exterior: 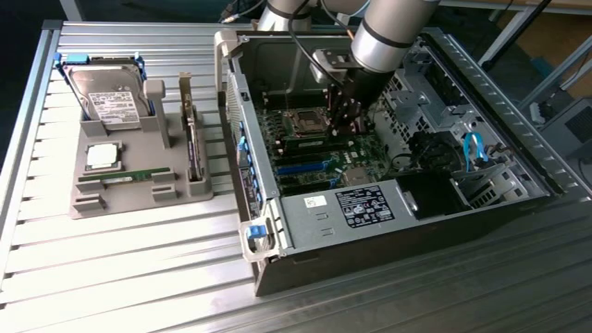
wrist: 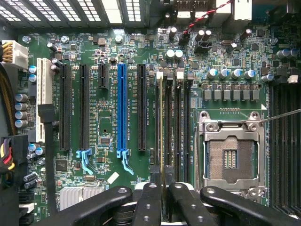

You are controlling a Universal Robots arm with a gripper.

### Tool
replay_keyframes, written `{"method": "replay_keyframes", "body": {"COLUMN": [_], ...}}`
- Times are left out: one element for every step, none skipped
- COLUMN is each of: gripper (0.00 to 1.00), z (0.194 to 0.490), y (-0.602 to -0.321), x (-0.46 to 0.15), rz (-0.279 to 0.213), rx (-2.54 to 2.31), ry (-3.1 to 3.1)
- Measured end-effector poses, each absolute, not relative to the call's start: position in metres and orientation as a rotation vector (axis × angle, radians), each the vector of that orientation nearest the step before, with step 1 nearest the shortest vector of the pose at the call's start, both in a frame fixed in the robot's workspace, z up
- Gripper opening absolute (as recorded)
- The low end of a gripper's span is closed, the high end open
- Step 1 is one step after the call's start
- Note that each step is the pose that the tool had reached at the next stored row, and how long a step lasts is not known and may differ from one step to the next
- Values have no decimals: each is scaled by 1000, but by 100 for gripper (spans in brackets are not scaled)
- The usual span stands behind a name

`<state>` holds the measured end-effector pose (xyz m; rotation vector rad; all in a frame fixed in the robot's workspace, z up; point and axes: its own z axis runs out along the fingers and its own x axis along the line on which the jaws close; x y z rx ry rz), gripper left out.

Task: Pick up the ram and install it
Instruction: 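Insert the ram into the slot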

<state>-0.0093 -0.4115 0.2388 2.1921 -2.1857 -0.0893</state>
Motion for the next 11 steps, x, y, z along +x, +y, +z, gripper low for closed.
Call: {"method": "replay_keyframes", "body": {"gripper": [13,13,13,13,13,13,13,13,13,13,13], "z": [238,238,238,238,238,238,237,237,237,236,236], "y": [-411,-412,-412,-412,-412,-412,-412,-411,-411,-412,-412], "x": [-9,-9,-9,-9,-9,-9,-9,-9,-9,-9,-9], "rz": [-89,-89,-89,-89,-89,-89,-89,-89,-89,-89,-89], "rx": [2192,2192,2192,2192,2192,2192,2192,2192,2192,2192,2192], "ry": [-2186,-2185,-2185,-2185,-2185,-2185,-2186,-2186,-2186,-2185,-2185]}}
